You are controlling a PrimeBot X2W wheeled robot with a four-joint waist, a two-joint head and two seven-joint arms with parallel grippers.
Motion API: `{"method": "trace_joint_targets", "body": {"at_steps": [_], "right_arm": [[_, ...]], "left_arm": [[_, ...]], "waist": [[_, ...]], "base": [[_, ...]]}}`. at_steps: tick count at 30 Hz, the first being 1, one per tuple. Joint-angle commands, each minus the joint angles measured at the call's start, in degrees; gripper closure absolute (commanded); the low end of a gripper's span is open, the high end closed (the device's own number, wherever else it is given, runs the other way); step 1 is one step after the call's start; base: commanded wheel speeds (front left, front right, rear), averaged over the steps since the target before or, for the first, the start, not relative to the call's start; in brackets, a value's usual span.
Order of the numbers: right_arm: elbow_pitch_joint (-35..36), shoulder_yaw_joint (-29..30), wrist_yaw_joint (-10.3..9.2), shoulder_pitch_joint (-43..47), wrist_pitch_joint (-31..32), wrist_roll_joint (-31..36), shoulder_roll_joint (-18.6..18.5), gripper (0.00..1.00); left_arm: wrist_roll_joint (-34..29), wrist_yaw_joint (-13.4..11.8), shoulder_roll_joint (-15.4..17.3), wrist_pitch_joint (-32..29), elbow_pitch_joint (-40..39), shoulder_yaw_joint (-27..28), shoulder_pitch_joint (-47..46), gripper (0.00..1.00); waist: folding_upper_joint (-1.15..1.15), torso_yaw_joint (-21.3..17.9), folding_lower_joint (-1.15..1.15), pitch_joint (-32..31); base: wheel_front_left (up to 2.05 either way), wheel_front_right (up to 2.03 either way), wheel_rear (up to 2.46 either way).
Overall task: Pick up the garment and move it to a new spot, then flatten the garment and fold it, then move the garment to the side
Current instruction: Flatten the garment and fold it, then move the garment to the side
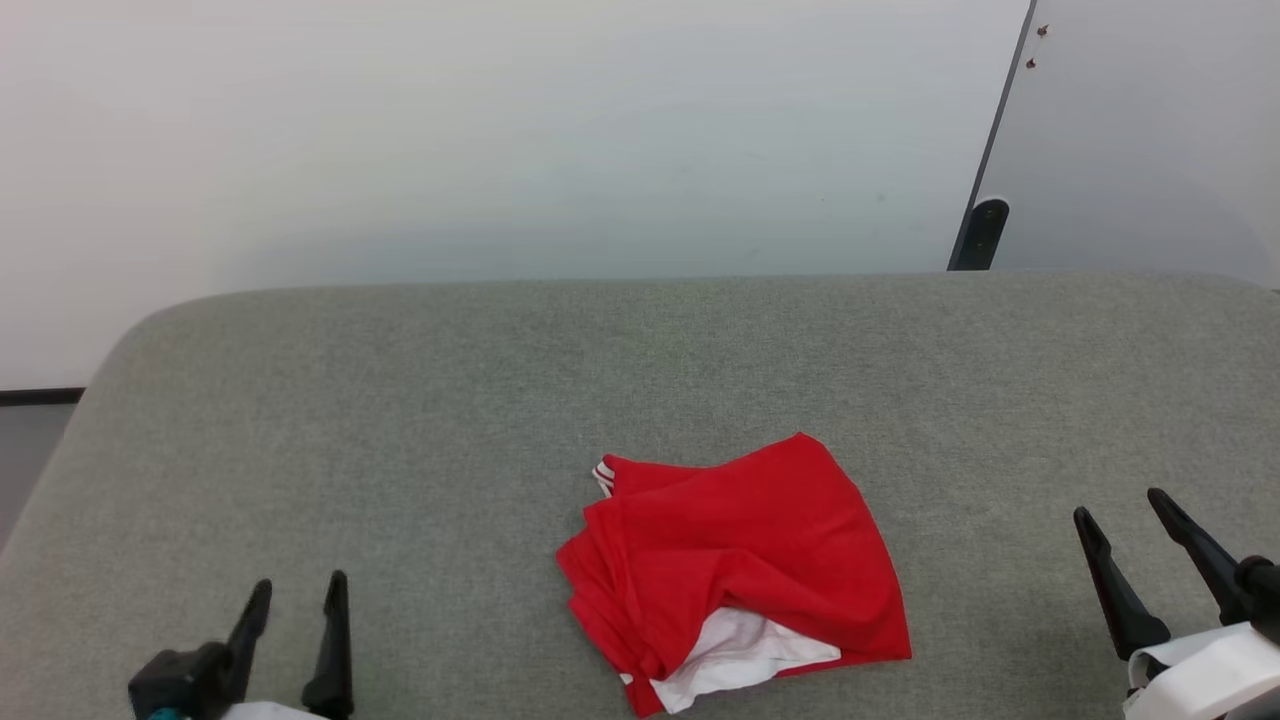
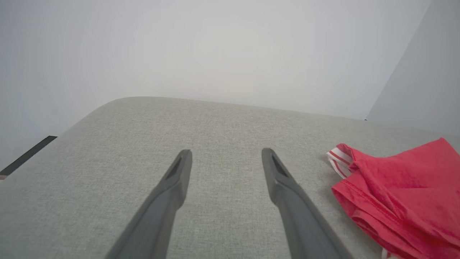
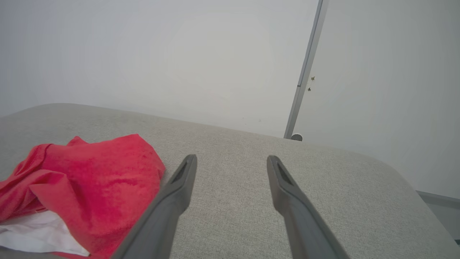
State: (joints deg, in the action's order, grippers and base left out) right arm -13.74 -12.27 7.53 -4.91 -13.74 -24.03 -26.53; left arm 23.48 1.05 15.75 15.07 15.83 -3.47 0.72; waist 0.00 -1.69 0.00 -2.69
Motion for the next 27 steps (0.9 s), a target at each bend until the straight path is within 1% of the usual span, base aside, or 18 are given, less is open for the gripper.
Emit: {"method": "trace_joint_targets", "body": {"at_steps": [1, 8, 10, 13, 16, 20, 24, 27], "right_arm": [[0.0, 0.6, -0.06, 0.8, -0.5, 0.6, 0.4, 0.0], [0.6, 1.3, -0.06, 1.6, -0.7, 1.5, 1.2, 0.0], [0.8, 1.0, -0.06, 1.4, -0.5, 1.7, 1.2, 0.0], [1.0, 0.0, -0.06, 0.9, 0.1, 1.4, 1.5, 0.0], [1.1, -1.5, -0.06, -0.3, 0.8, 1.2, 1.4, 0.0], [0.8, -3.5, -0.06, -1.4, 2.3, 0.7, 1.8, 0.0], [-0.3, -5.6, -0.06, -3.2, 5.3, -0.5, 1.4, 0.0], [-0.6, -7.0, -0.06, -4.7, 10.1, -2.4, 0.5, 0.0]], "left_arm": [[-1.2, 0.8, -0.8, 0.1, 0.0, 1.2, 0.6, 0.0], [-4.8, 3.0, -3.1, 0.1, 0.5, 3.8, 0.1, 0.0], [-5.8, 3.2, -3.5, 0.1, 0.9, 4.0, -0.4, 0.0], [-6.8, 3.2, -4.0, 0.1, 1.3, 5.1, -1.2, 0.0], [-7.4, 2.6, -4.1, 0.0, 1.9, 6.5, -1.8, 0.0], [-7.4, 2.8, -4.1, 0.0, 2.5, 7.8, -2.4, 0.0], [-7.4, 3.2, -4.4, 0.0, 2.9, 8.3, -2.2, 0.0], [-7.3, 3.6, -4.6, 0.0, 3.4, 8.3, -2.2, 0.0]], "waist": [[0.0, 0.0, 0.0, 0.1], [0.0, 0.4, 0.0, 0.0], [0.0, 0.9, 0.0, 0.1], [0.0, 2.4, 0.0, 0.1], [0.0, 4.5, 0.0, 0.2], [0.0, 7.5, 0.0, 0.2], [0.0, 9.7, 0.0, 0.1], [0.0, 10.9, 0.0, 0.2]], "base": [[0.0, 0.0, 0.0], [0.0, 0.0, 0.0], [0.0, 0.0, 0.0], [0.0, 0.0, 0.0], [0.0, 0.0, 0.0], [0.0, 0.0, 0.0], [0.0, 0.0, 0.0], [0.0, 0.0, 0.0]]}}
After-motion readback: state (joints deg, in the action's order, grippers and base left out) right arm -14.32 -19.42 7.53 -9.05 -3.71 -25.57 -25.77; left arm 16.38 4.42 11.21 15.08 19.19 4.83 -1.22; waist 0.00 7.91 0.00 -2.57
